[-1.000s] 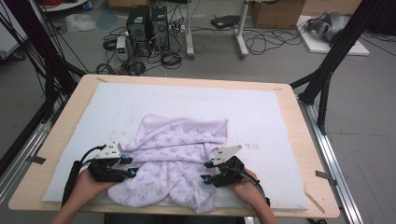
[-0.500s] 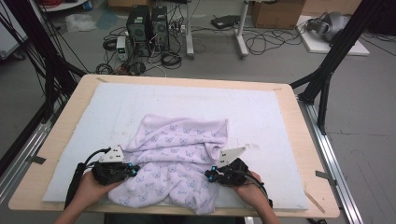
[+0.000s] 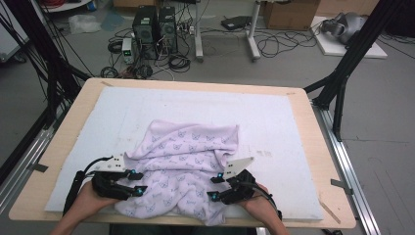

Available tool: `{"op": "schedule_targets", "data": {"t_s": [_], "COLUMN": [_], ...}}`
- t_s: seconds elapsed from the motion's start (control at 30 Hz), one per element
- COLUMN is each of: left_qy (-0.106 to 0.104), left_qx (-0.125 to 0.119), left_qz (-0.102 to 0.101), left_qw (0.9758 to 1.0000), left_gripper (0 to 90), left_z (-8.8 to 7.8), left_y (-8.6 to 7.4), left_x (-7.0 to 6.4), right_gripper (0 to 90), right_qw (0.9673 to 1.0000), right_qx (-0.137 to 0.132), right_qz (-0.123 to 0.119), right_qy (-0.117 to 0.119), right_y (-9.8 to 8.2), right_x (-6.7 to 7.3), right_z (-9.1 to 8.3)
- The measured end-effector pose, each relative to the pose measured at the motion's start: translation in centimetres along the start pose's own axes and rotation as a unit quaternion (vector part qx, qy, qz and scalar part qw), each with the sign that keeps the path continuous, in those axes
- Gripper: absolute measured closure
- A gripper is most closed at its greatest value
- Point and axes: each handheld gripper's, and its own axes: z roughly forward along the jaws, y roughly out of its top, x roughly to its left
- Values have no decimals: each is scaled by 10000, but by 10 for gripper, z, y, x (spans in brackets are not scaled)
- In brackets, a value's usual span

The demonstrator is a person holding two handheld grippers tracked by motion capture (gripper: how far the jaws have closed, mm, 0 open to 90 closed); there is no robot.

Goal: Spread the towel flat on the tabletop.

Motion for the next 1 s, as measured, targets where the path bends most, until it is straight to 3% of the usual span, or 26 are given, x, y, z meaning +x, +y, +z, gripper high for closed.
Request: {"op": "schedule_targets", "data": {"t_s": [0.03,0.13,0.2,0.27,0.6,0.73,0.87,0.93,1.0], "left_qy": [-27,-233,-278,-228,-271,-343,-449,-392,-292], "left_qx": [20,87,136,183,-53,-178,-269,-293,-296], "left_qz": [1,-19,42,130,247,355,465,519,443], "left_qw": [10000,9997,9995,9995,9993,9986,9975,9975,9982], "left_gripper": [488,602,687,740,789,790,787,742,633], "left_z": [2,10,15,16,1,-9,-18,-20,-21], "left_y": [-1,0,2,5,6,8,7,7,8], "left_x": [0,-1,-4,-8,-22,-32,-44,-47,-43], "right_gripper": [508,649,800,862,873,873,872,825,722], "right_qw": [9998,9996,9998,9998,9998,9997,9990,9985,9988], "right_qx": [173,138,130,167,-44,-58,0,-50,-235], "right_qz": [-48,-120,-88,-139,-137,-148,-222,-261,-146], "right_qy": [-39,-198,-84,4,146,171,380,480,414], "right_y": [0,0,-1,-1,-10,-17,-22,-23,-22], "right_x": [0,2,0,1,14,28,46,52,52], "right_z": [5,5,3,3,-23,-39,-56,-63,-69]}}
